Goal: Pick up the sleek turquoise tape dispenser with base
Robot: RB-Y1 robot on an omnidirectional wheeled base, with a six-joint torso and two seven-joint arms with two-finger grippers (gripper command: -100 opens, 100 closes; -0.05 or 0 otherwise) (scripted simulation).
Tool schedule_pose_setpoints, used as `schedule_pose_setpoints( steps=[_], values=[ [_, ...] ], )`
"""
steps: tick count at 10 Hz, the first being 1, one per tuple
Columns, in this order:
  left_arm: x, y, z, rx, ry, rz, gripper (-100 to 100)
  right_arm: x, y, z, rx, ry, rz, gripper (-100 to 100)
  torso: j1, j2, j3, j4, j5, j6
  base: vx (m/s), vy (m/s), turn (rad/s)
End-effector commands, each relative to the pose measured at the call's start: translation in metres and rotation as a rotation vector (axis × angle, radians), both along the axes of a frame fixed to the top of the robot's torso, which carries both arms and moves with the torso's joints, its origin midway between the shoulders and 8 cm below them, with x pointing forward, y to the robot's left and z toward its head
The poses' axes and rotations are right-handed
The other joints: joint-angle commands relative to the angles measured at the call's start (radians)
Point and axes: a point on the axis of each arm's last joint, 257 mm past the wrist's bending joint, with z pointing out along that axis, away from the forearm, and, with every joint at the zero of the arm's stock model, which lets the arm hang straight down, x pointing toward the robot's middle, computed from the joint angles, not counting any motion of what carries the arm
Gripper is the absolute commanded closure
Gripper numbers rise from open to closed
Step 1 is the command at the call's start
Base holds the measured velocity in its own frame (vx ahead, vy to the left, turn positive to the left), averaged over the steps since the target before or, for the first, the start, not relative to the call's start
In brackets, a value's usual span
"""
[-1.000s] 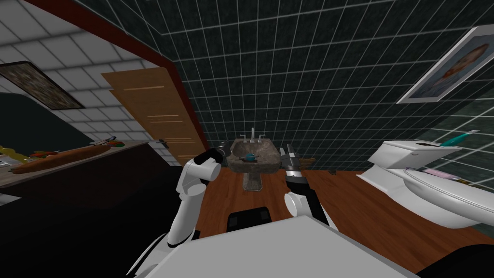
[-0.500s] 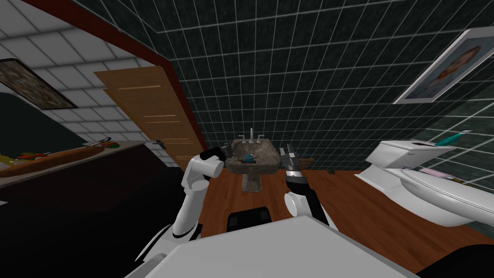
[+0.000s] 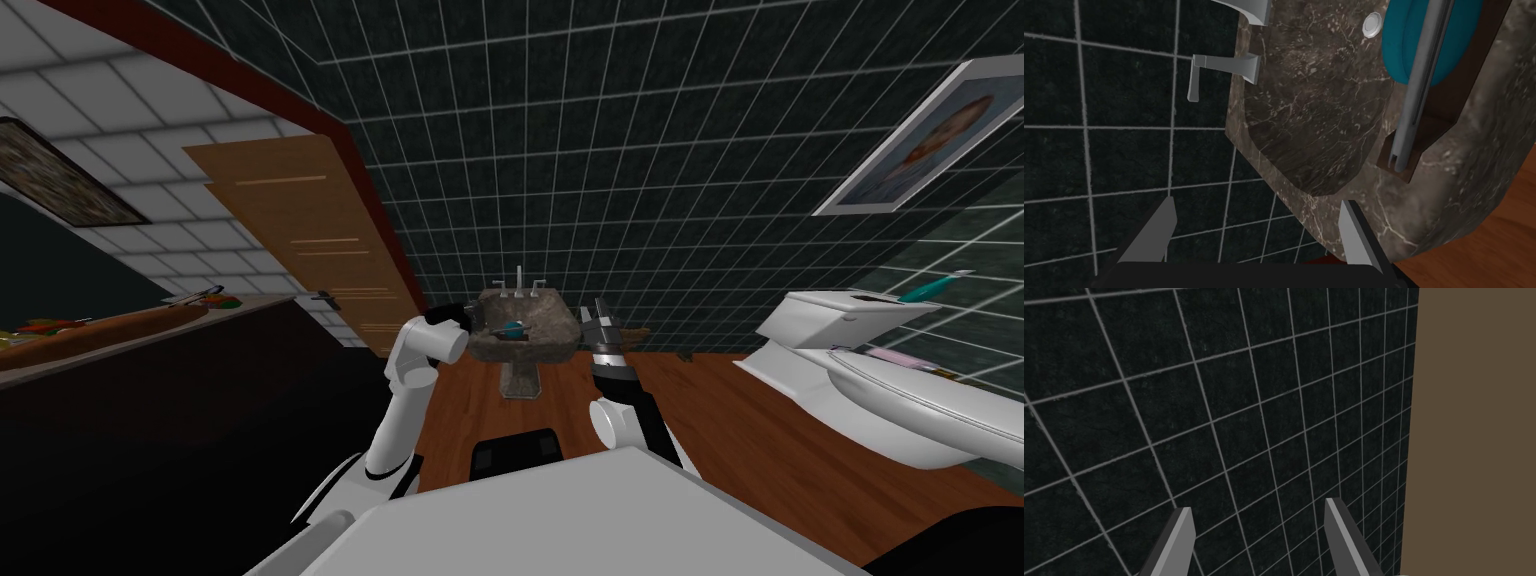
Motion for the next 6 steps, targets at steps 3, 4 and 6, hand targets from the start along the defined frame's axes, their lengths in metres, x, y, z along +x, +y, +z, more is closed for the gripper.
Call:
schedule_pose_setpoints(
  steps=[3,4,6],
  values=[
    [-0.008,-0.006,-0.020,0.034,0.103,-0.002,-100,0.000,0.000,0.000,0.000,0.000,0.000,0,-0.002,-0.001,-0.001,0.000,0.000,0.000,0.036,-0.051,-0.009],
    [-0.009,-0.005,-0.022,0.038,0.111,0.000,-100,0.000,0.000,0.000,0.000,0.000,0.000,0,-0.001,-0.001,0.000,0.000,0.000,0.000,0.014,-0.027,0.004],
    [-0.014,-0.008,-0.034,0.060,0.172,-0.001,-100,0.000,0.000,0.000,0.000,0.000,0.000,0,-0.001,0.000,0.000,0.000,0.000,0.000,0.029,-0.046,-0.006]
  ],
)
